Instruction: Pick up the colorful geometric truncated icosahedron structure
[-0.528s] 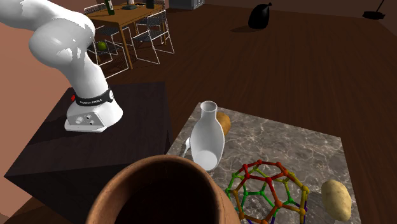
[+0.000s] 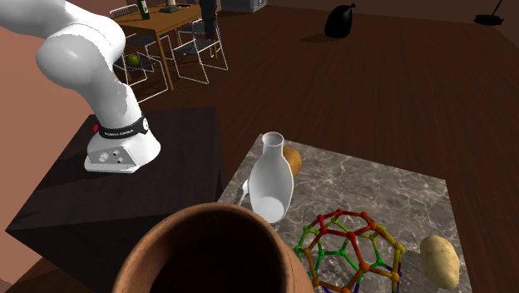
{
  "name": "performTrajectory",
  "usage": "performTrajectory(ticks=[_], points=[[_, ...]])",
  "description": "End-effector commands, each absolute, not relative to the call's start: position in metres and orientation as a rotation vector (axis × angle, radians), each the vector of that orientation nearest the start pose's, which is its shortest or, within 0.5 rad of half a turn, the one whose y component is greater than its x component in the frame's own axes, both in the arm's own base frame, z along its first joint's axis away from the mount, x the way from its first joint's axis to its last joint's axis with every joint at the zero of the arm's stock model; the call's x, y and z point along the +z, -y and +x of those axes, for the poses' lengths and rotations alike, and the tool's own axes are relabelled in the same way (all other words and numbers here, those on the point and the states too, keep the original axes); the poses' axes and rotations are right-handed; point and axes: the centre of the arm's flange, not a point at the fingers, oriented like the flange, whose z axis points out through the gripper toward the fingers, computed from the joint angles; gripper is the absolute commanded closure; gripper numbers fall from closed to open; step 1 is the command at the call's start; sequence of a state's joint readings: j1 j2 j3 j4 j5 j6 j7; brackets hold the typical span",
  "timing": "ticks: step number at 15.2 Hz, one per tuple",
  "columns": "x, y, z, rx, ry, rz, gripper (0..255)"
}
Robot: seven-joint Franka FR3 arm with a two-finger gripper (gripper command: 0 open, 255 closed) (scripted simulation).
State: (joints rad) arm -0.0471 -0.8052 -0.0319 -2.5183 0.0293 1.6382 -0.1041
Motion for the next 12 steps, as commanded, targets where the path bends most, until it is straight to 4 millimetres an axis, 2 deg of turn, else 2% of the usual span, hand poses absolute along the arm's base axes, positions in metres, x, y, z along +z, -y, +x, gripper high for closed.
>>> performTrajectory(ticks=[1,12], points=[[0.507,0.041,0.305,0.083,0.071,-3.087,0],[0.429,0.145,0.35,-0.044,0.168,-3.116,0]])
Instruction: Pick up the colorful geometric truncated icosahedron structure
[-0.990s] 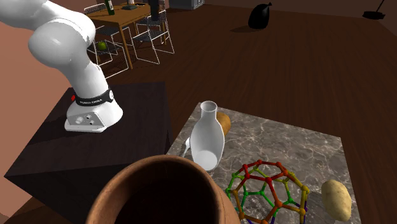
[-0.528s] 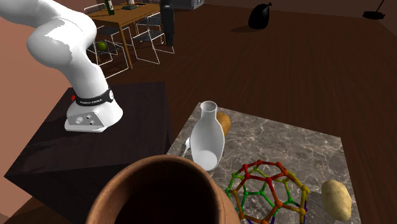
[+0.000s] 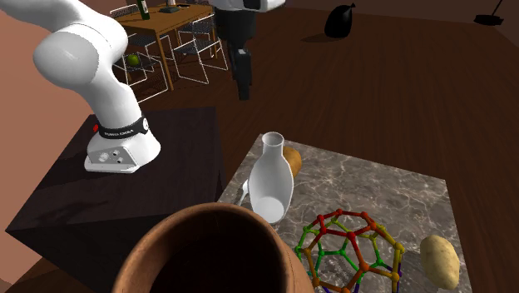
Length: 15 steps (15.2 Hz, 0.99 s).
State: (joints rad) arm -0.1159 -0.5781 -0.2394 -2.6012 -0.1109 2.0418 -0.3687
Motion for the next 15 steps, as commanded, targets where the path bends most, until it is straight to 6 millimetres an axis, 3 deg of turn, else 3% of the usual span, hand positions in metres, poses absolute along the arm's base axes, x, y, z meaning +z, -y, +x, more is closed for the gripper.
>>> performTrajectory(ticks=[1,15], points=[[0.422,0.154,0.355,-0.056,0.177,-3.118,0],[0.334,0.284,0.431,-0.222,0.301,-3.14,0]])
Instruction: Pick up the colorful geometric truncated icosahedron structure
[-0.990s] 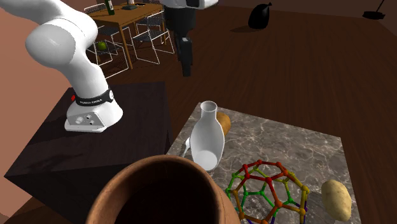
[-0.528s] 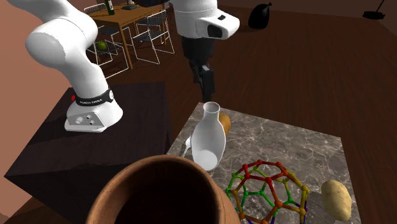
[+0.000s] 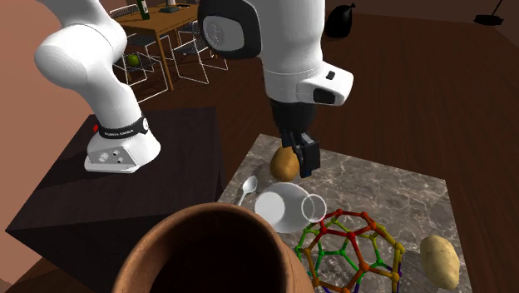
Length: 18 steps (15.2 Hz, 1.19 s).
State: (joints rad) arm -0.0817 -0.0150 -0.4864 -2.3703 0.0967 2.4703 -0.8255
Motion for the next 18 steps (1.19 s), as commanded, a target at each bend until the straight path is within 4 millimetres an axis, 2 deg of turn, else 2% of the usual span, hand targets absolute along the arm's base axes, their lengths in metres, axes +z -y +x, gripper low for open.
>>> performTrajectory(ticks=[1,8,15,18], points=[[0.328,0.293,0.437,-0.234,0.31,-3.142,0],[0.29,0.357,0.482,-0.318,0.373,-3.147,0],[0.253,0.357,0.482,-0.318,0.373,-3.147,0],[0.25,0.357,0.482,-0.318,0.373,-3.147,0]])
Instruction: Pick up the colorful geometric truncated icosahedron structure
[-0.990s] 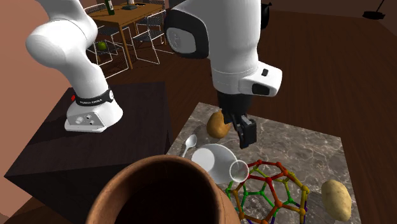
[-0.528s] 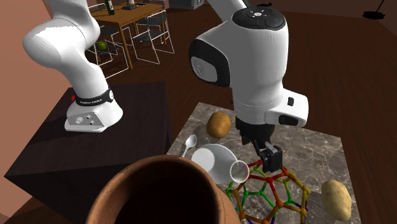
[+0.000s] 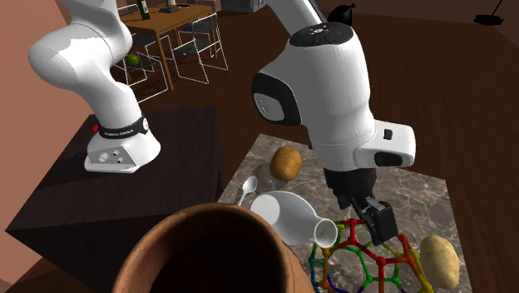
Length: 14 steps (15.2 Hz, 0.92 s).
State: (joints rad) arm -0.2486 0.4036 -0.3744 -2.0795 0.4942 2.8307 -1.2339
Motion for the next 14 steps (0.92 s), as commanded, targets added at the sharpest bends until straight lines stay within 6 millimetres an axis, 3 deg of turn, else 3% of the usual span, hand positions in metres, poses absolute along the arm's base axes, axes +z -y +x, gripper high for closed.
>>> performTrajectory(ticks=[1,2,3,4,5,9,10,14], points=[[0.244,0.349,0.482,-0.315,0.373,-3.149,255],[0.248,0.351,0.481,-0.315,0.373,-3.15,255],[0.239,0.345,0.488,-0.313,0.374,-3.152,255],[0.248,0.342,0.484,-0.309,0.372,-3.154,255],[0.234,0.34,0.477,-0.319,0.373,-3.15,255],[0.229,0.344,0.481,-0.32,0.373,-3.15,255],[0.25,0.357,0.482,-0.318,0.373,-3.147,255],[0.271,0.357,0.482,-0.318,0.373,-3.147,255]])
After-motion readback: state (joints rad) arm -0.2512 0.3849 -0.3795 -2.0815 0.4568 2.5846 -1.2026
